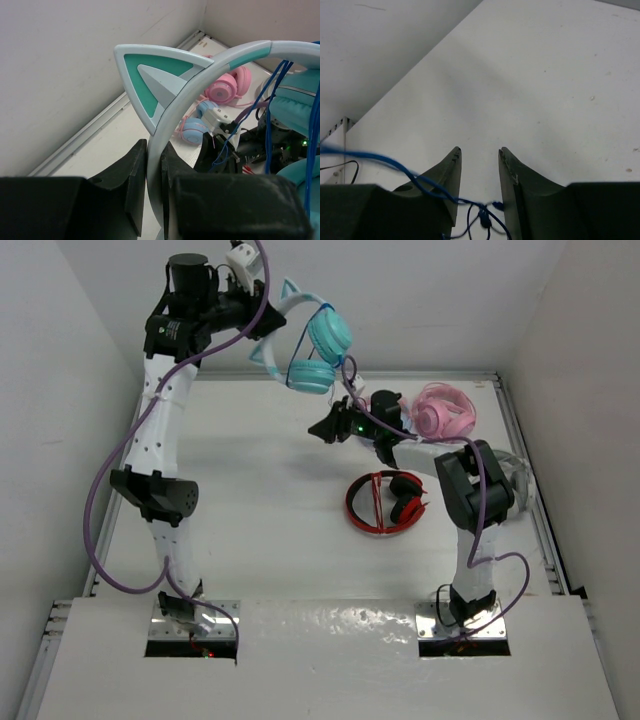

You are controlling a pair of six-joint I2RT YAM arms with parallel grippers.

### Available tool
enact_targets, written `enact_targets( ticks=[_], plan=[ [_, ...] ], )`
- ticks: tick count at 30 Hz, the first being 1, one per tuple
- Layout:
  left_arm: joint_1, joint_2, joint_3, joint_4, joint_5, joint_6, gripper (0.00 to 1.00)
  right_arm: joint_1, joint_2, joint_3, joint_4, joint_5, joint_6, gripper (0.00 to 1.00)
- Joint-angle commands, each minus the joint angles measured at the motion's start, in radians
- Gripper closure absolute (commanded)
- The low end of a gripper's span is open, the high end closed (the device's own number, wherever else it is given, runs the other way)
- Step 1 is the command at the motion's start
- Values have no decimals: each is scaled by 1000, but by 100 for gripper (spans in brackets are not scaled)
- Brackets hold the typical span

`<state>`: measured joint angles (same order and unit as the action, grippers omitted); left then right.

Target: Wrap the headphones

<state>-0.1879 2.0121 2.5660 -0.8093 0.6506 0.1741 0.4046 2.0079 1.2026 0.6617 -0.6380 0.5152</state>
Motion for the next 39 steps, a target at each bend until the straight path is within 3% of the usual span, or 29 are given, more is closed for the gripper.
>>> enact_targets(
  ticks=[1, 5, 6, 7, 9, 13, 20, 22, 26, 29, 39],
  plan=[
    [19, -72, 52, 85, 34, -62, 100, 3, -52, -52, 21, -8, -33, 66],
    [33, -67, 56, 110, 49, -87, 100, 3, -69, -92, -8, 17, -61, 62],
    [34, -67, 57, 110, 49, -88, 100, 3, -72, -98, -13, 18, -72, 66],
    [36, -65, 60, 108, 50, -90, 100, 3, -80, -110, -8, 29, -73, 87],
    [38, -64, 62, 110, 55, -94, 100, 3, -89, -130, 34, 50, -61, 95],
    [60, -62, 54, 142, 55, -159, 100, 3, -97, -167, 79, 61, -35, 96],
    [188, -62, -33, 292, 8, -535, 100, 23, -107, -212, 153, 77, 10, 100],
    [203, -56, -70, 315, 6, -628, 100, 57, -106, -189, 124, 80, -7, 100],
    [223, -46, -84, 314, -64, -670, 100, 137, -86, -117, 15, 72, -104, 100],
    [238, -36, -75, 277, -205, -670, 100, 200, -87, -87, -48, 70, -174, 100],
    [258, 17, -105, 245, -572, -552, 100, 347, -86, 141, -482, -25, -418, 100]
  ],
)
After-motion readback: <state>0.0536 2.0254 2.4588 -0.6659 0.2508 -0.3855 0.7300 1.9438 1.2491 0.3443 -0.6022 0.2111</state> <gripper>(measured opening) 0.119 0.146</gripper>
